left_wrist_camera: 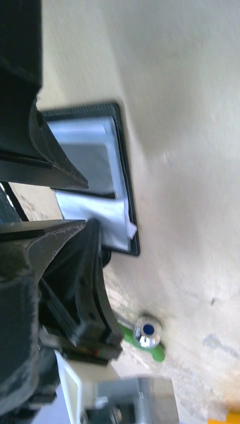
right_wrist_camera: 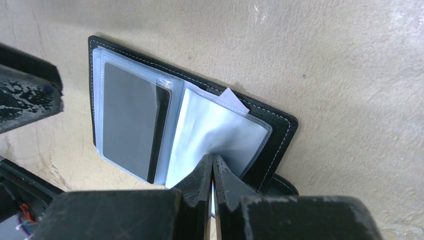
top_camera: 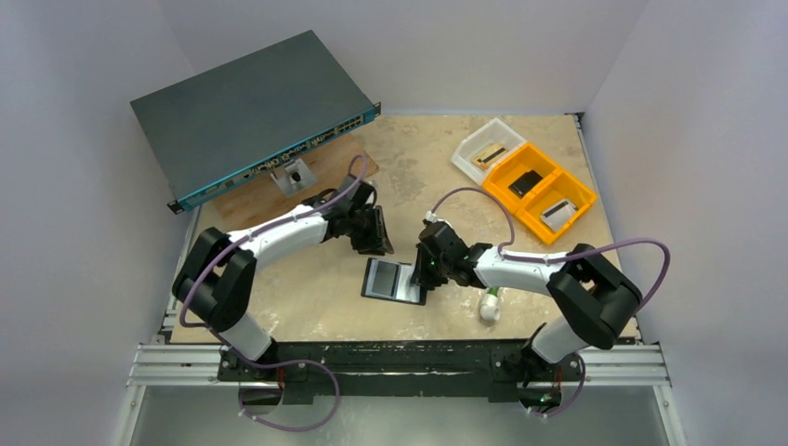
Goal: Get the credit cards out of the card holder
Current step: Remove the credit card from the card holder.
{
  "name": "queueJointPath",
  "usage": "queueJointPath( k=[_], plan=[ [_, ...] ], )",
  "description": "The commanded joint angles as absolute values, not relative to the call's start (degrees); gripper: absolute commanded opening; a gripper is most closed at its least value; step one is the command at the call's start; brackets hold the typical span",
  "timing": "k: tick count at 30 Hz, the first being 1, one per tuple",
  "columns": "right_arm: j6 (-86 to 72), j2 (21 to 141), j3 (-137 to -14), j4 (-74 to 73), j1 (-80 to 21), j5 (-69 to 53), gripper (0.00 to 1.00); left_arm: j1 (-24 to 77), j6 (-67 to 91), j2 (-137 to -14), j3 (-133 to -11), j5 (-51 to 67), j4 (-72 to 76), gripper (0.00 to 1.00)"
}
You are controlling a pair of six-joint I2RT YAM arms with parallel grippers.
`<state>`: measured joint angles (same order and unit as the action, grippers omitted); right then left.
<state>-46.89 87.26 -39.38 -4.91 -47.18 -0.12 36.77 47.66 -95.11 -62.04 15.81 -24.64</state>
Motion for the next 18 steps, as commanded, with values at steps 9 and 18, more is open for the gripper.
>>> queueJointPath(
  k=[9, 18],
  plan=[
    [-41.5, 94.7, -44.3, -3.4, -43.8, 0.2, 0.01, 35.4, 47.4, -92.5, -51.3, 13.3, -22.7, 0.22],
    [-40.2, 95.1, -45.9, -3.3, -42.8, -1.9, 0.06, 38.7, 51.1, -93.9, -50.6, 12.7, -21.5, 0.09]
  ],
)
